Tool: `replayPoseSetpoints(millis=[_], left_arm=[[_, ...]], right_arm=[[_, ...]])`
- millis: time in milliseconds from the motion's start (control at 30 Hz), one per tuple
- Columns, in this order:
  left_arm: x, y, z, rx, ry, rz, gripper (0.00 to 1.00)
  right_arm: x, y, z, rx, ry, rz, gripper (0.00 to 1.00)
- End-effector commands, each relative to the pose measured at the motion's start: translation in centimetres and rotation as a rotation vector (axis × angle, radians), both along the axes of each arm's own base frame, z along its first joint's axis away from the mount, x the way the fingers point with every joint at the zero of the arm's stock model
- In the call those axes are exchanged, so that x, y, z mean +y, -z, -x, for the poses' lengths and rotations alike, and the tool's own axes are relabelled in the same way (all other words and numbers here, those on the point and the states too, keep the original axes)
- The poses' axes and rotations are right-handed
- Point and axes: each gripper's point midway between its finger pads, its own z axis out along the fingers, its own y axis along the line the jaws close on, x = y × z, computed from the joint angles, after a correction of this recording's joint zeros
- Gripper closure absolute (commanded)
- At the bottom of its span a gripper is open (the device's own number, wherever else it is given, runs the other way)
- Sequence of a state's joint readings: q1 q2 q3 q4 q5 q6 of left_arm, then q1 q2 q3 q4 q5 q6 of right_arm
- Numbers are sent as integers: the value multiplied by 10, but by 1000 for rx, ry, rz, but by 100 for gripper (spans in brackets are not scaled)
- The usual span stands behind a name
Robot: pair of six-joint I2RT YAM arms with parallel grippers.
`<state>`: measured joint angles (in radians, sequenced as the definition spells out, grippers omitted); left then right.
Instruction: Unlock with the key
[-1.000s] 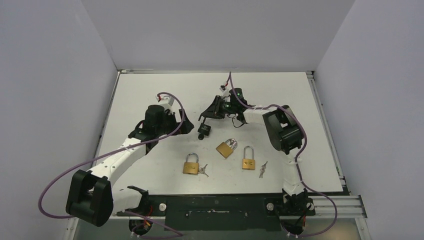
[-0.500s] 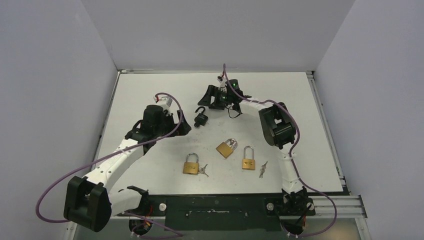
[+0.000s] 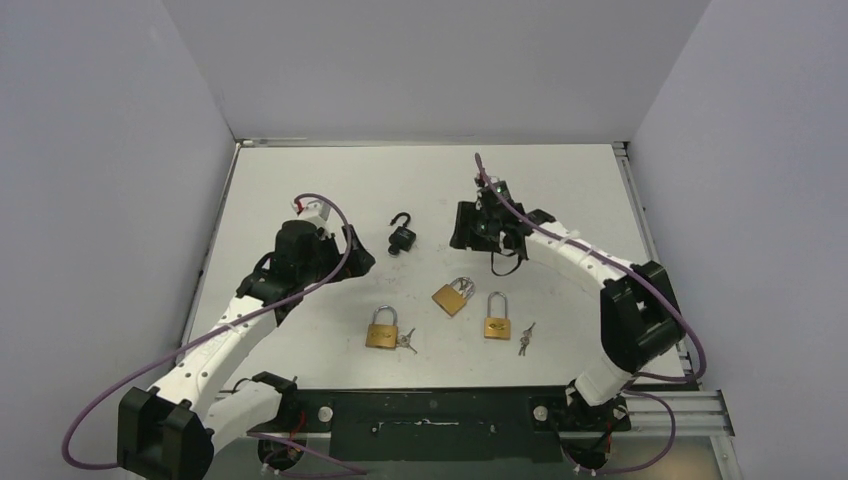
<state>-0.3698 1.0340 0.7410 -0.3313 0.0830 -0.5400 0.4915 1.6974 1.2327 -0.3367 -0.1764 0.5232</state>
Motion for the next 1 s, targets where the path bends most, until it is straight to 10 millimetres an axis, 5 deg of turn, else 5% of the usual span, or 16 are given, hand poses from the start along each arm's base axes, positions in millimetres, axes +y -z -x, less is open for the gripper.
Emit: replayPoseSetpoints(millis=[0, 167, 767, 900, 967], left_arm=[[-8, -8, -2, -43, -11, 80, 9], [-16, 2, 0, -20, 11, 109, 14], [-27, 22, 1, 20, 33, 94, 18], [-26, 18, -1, 19, 10, 102, 18], [-27, 13, -2, 14, 0, 122, 18]], right_arm=[[-27, 39, 75, 170, 102, 103, 50], [-12, 51, 99, 212, 97, 63, 65], [-6, 88, 84, 295, 143, 158, 80], [-4, 82, 78, 252, 125, 159, 100], [0, 70, 71, 183, 84, 140, 100]])
